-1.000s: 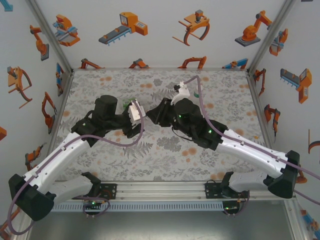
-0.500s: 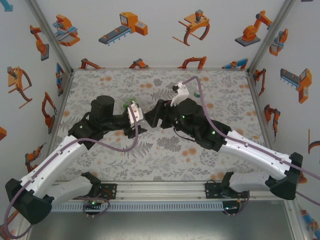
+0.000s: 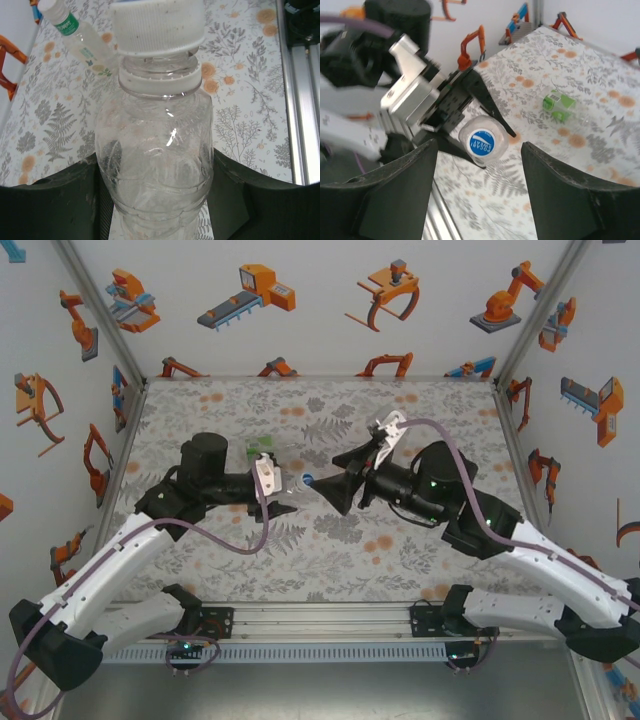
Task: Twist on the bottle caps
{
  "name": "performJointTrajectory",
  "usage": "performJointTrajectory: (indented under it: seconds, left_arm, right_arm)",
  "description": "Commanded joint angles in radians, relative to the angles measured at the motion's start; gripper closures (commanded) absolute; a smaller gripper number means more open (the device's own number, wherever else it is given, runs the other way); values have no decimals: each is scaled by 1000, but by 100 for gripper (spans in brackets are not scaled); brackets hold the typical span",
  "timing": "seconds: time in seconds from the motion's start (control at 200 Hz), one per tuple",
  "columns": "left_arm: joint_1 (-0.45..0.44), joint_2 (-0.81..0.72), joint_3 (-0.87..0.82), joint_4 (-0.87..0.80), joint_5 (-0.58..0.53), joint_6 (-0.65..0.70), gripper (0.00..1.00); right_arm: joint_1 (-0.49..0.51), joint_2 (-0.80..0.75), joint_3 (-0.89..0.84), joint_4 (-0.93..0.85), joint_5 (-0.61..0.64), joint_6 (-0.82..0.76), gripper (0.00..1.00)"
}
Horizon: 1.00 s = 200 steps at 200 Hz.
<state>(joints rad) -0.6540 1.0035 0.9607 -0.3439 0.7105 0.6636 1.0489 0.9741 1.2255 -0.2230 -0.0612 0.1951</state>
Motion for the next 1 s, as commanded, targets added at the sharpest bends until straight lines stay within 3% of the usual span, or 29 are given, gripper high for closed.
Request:
performJointTrajectory:
  seconds: [0.0,0.165,0.355,0.641,0.996]
  left_arm:
    - [-3,-6,11,-46,117,54,100]
    - [-5,18,37,-101,185,84,100]
    - [-9,24,50,-144,222,113,100]
    - [-19,49,75,-195,236,141,100]
    - [-20,50,74,-198,230,141,100]
  right_arm:
    - [4,21,100,-206,-206,-306,38]
    - [5,80,186,-399,-320,-515,40]
    - [4,99,181,-418,-343,-681,38]
    - [4,165,202,-366,-387,-702,36]
    - [5,199,212,-323,-453,-679,53]
